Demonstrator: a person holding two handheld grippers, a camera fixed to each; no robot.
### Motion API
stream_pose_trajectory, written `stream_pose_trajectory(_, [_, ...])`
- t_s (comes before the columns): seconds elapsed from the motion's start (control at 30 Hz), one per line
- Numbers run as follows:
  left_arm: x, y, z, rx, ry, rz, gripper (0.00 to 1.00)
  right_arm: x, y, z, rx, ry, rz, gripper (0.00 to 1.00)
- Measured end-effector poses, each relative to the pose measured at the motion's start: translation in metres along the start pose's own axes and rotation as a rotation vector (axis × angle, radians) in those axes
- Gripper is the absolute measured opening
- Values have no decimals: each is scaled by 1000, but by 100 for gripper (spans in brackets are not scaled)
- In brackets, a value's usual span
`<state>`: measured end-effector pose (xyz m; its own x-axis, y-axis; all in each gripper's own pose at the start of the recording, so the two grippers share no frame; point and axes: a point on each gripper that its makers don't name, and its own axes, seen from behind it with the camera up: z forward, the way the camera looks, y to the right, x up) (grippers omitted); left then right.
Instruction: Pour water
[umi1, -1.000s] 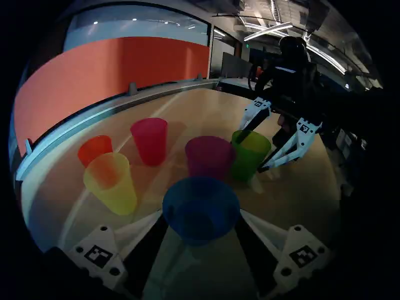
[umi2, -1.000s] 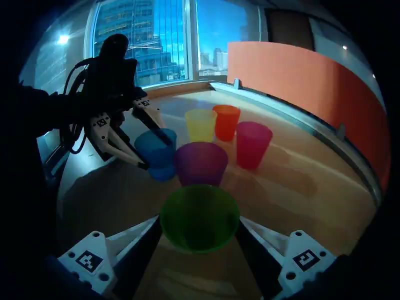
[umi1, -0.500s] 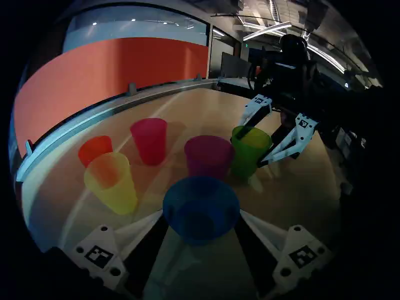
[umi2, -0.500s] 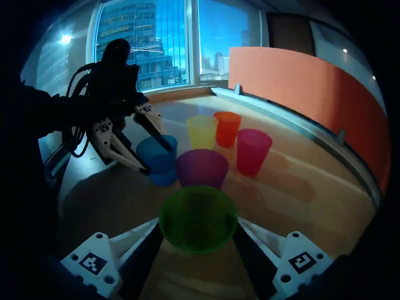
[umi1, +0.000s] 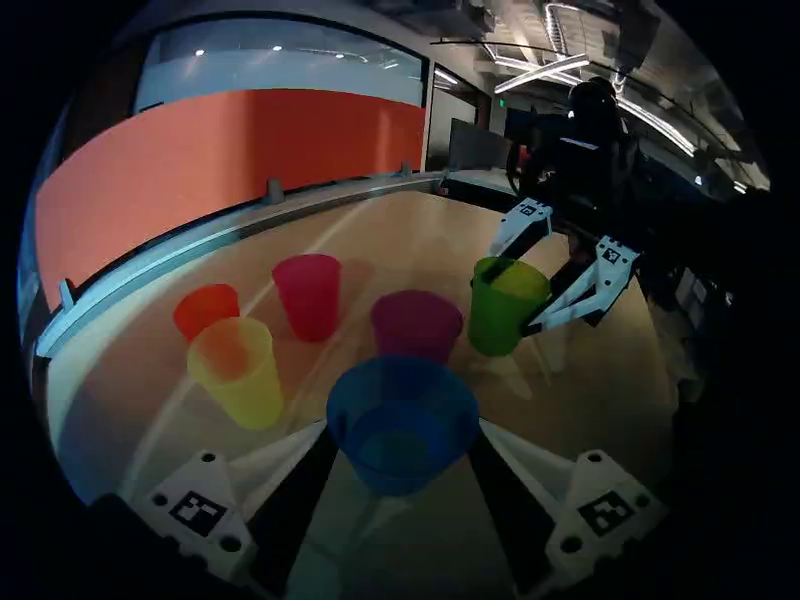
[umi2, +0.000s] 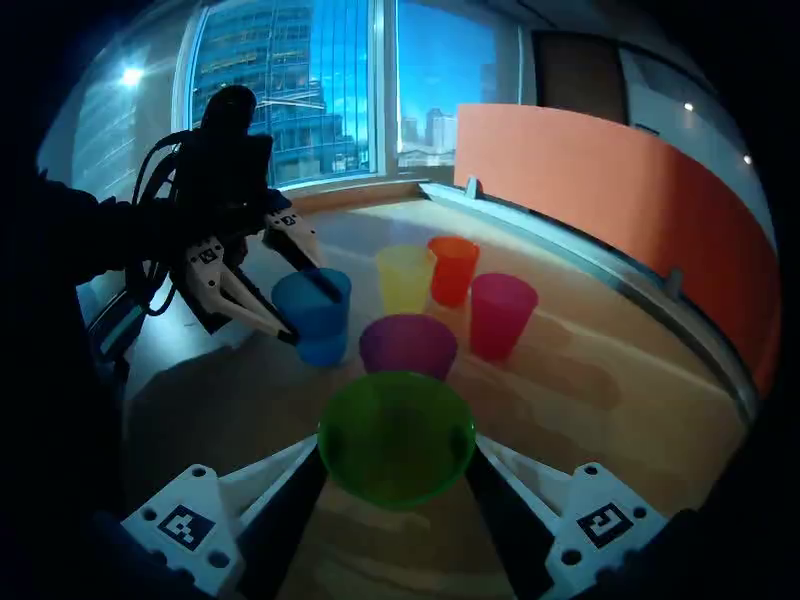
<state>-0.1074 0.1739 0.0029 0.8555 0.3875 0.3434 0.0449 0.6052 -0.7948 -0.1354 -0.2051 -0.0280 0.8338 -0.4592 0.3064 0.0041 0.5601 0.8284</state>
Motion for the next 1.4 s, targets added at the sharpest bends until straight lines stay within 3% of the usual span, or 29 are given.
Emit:
stream_pose_trajectory(0.47, [36,3,-32,56,90,3,86,32,-9,-23,-31,65,7,90])
stream_pose_trajectory(0.87, [70,5,-59,105,171,13,86,71,-12,-47,-60,163,15,90])
stream_pose_trajectory(1.4, [92,13,-68,127,263,-16,85,104,-7,-61,-112,295,1,90])
